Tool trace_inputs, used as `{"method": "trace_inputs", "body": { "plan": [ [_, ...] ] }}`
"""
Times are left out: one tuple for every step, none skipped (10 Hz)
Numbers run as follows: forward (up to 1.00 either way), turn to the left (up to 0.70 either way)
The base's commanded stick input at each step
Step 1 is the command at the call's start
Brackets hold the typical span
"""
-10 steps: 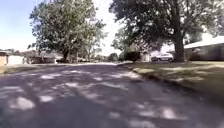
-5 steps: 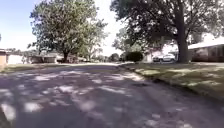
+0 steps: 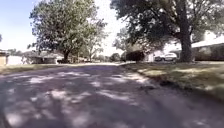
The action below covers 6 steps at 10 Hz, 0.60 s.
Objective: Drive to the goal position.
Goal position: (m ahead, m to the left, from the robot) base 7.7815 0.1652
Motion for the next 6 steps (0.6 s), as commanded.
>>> {"method": "trace_inputs", "body": {
  "plan": [
    [0.70, 0.03],
    [0.70, 0.03],
    [0.70, 0.03],
    [0.70, 0.03],
    [0.70, 0.03],
    [0.70, 0.03]
  ]
}}
